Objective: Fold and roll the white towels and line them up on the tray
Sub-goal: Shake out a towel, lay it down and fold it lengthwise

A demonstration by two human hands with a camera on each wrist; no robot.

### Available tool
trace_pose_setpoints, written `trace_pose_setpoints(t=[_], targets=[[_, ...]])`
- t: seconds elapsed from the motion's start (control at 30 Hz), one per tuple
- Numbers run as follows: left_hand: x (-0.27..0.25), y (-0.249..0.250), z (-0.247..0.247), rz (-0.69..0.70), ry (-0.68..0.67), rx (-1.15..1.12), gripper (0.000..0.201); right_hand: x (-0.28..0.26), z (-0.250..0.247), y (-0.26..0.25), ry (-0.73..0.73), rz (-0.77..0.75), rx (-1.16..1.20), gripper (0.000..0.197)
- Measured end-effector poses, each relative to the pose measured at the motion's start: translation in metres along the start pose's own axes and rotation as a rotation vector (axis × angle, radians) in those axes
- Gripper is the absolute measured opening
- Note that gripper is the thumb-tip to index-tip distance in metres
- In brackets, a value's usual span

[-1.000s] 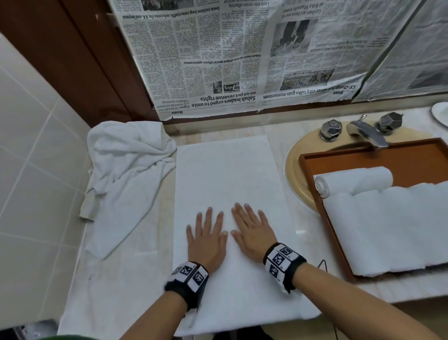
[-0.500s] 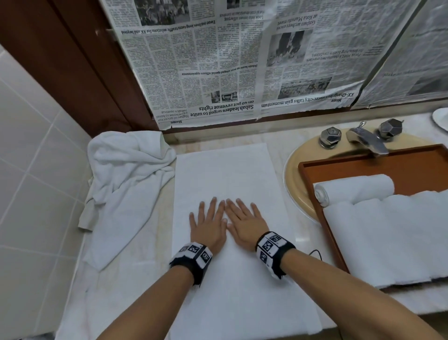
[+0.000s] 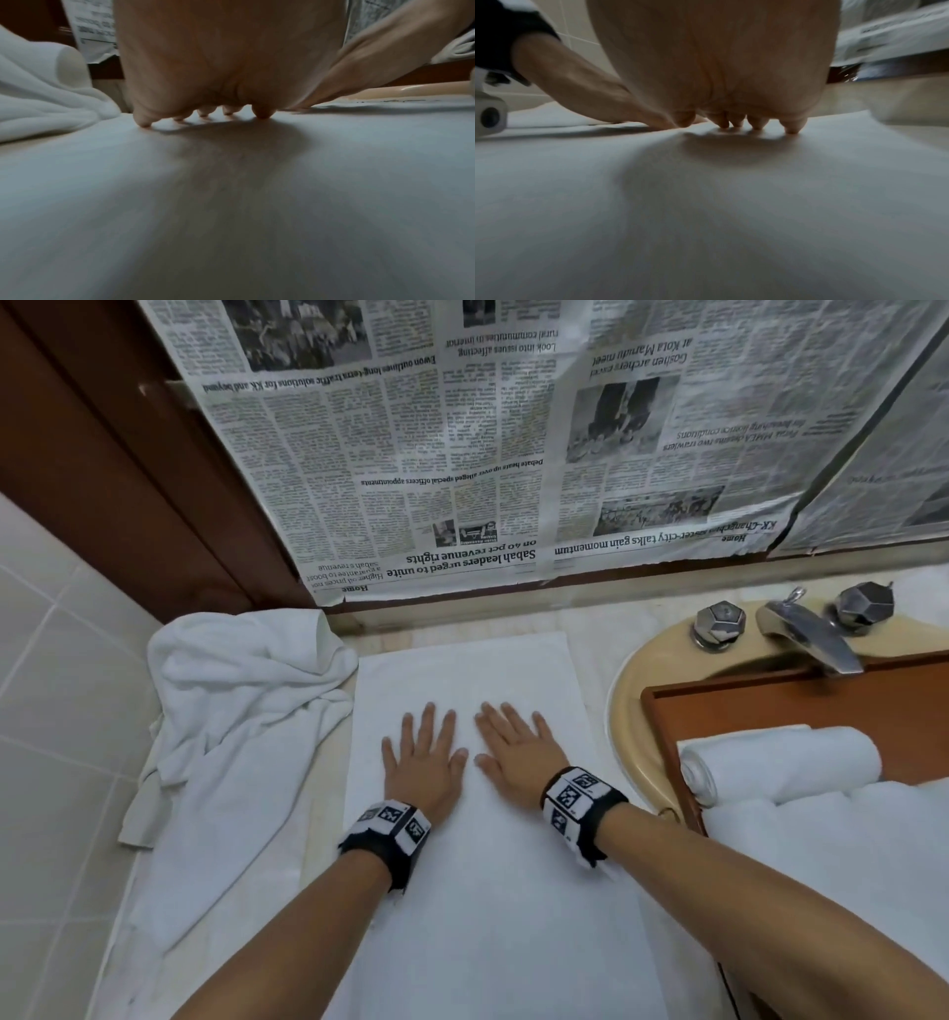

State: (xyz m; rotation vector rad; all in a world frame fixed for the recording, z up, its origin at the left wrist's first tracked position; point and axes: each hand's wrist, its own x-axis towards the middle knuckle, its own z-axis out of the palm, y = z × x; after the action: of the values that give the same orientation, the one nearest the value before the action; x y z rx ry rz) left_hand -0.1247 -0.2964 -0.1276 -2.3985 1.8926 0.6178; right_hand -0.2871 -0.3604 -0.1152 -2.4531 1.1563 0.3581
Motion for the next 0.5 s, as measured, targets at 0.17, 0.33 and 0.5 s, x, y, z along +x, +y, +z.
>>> trace_pose_setpoints(t=[0.17, 0.33, 0.5], targets=[[0.043, -0.009, -0.010, -0.016, 0.026, -0.012, 0.056, 0.039, -0.017, 0.011, 0.023, 0.039, -0.009, 0.060], [0.075, -0.056, -0.032, -0.148, 0.077, -0.028, 0.060, 0.050, -0.045, 0.067, 0.047, 0.227, 0.032, 0.063], [0.079, -0.061, -0.042, -0.196, 0.140, -0.014, 0.066, 0.032, -0.061, 0.081, 0.109, 0.423, 0.070, 0.061]])
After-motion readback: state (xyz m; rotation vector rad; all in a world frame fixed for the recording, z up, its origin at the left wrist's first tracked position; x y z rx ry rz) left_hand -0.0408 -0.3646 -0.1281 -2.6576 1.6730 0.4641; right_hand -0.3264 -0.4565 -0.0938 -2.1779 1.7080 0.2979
